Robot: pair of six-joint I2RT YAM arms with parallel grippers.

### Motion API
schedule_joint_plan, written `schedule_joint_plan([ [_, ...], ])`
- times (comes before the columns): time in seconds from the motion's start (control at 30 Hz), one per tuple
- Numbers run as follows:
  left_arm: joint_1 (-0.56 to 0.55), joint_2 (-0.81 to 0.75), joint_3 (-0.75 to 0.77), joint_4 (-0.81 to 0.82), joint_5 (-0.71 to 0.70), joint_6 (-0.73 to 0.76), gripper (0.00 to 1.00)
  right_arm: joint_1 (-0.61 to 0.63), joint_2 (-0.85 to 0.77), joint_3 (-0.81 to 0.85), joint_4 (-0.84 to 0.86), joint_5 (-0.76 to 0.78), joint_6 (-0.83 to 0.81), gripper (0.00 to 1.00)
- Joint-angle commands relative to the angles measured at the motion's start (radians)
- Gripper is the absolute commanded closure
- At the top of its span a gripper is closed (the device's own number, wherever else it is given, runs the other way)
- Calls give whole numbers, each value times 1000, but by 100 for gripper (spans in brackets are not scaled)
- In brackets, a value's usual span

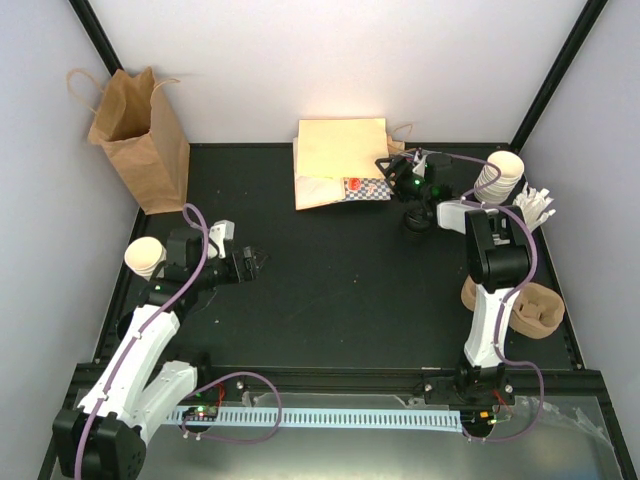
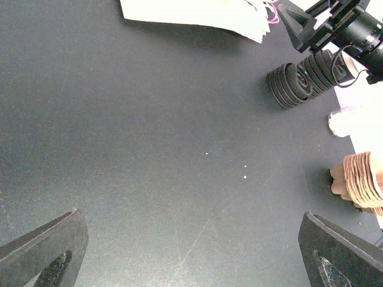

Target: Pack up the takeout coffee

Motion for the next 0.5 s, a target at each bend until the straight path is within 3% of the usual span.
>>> schedule_joint_plan([
  [0.0,-3,-6,39,13,25,18,1,-2,24,11,62,34,15,17],
  [0.47,-3,-15,37,13,25,16,1,-2,-11,-90,105,-21,-57,13],
])
